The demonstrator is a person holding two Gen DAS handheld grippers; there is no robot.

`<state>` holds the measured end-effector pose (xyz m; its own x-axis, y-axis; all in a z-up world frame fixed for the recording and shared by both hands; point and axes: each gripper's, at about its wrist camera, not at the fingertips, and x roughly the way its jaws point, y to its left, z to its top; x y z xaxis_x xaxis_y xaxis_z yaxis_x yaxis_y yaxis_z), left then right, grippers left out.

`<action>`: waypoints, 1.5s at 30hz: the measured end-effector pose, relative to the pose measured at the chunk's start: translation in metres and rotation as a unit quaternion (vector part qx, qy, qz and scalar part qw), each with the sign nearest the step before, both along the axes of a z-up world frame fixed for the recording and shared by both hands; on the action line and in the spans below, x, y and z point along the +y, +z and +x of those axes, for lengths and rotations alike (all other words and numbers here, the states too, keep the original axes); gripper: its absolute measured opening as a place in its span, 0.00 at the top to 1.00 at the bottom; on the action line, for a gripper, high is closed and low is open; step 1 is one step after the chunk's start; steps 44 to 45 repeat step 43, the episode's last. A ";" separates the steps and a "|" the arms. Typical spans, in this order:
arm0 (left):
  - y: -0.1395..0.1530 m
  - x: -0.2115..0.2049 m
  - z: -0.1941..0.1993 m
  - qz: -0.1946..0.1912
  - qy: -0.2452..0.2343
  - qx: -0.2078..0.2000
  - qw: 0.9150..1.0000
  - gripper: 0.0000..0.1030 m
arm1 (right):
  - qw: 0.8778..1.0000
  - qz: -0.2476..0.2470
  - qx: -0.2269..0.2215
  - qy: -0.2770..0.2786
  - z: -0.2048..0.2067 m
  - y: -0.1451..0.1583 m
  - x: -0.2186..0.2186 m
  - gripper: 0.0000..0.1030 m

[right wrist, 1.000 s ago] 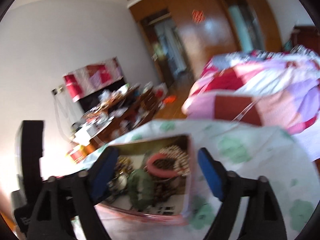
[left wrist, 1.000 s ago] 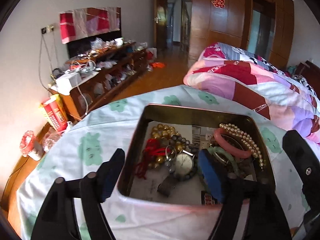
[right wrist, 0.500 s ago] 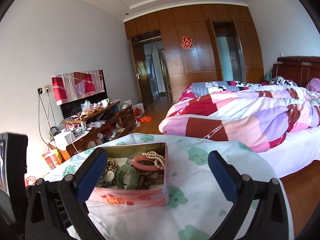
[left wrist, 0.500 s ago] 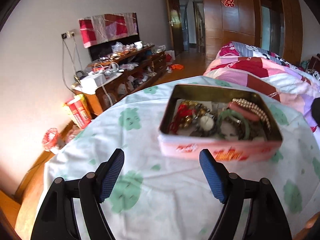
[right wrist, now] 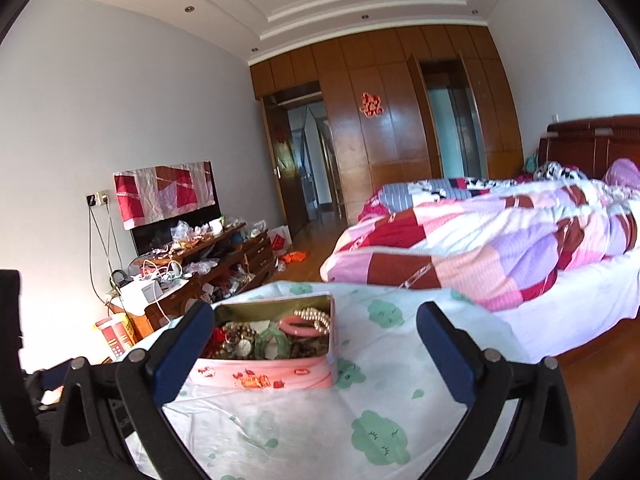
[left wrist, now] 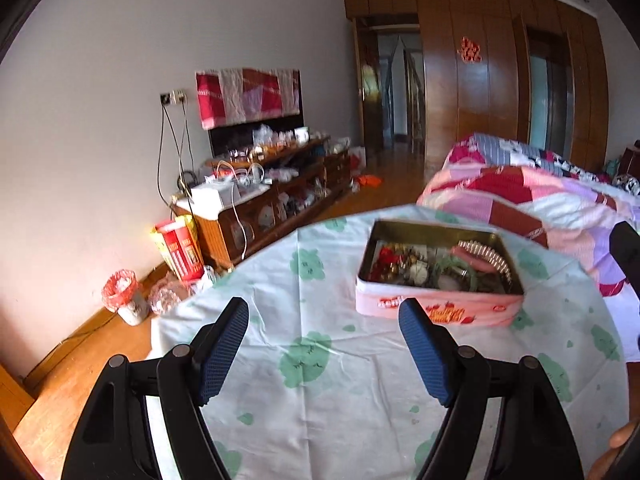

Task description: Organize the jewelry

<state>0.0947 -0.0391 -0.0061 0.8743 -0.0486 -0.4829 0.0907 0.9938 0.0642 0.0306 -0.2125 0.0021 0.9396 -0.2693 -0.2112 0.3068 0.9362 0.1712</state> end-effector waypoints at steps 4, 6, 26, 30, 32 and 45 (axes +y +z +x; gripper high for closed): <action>0.013 0.004 -0.009 -0.009 -0.001 -0.020 1.000 0.24 | 1.000 -0.012 -0.021 -0.006 -0.010 0.013 0.003 0.00; 0.019 0.006 -0.012 -0.012 0.000 -0.031 0.999 0.23 | 0.999 -0.015 -0.029 -0.006 -0.014 0.017 0.003 0.00; 0.027 0.006 -0.018 -0.004 0.016 -0.064 0.998 0.21 | 0.998 -0.021 -0.050 -0.012 -0.022 0.019 0.005 0.00; 0.029 0.004 -0.021 0.009 0.021 -0.079 0.997 0.21 | 0.998 -0.025 -0.055 -0.013 -0.023 0.020 0.006 0.00; 0.031 0.005 -0.021 -0.001 0.014 -0.075 0.997 0.21 | 0.998 -0.024 -0.056 -0.011 -0.023 0.020 0.007 0.00; 0.031 0.009 -0.023 -0.015 0.010 -0.074 0.997 0.21 | 0.999 -0.016 -0.049 -0.004 -0.022 0.019 0.006 0.00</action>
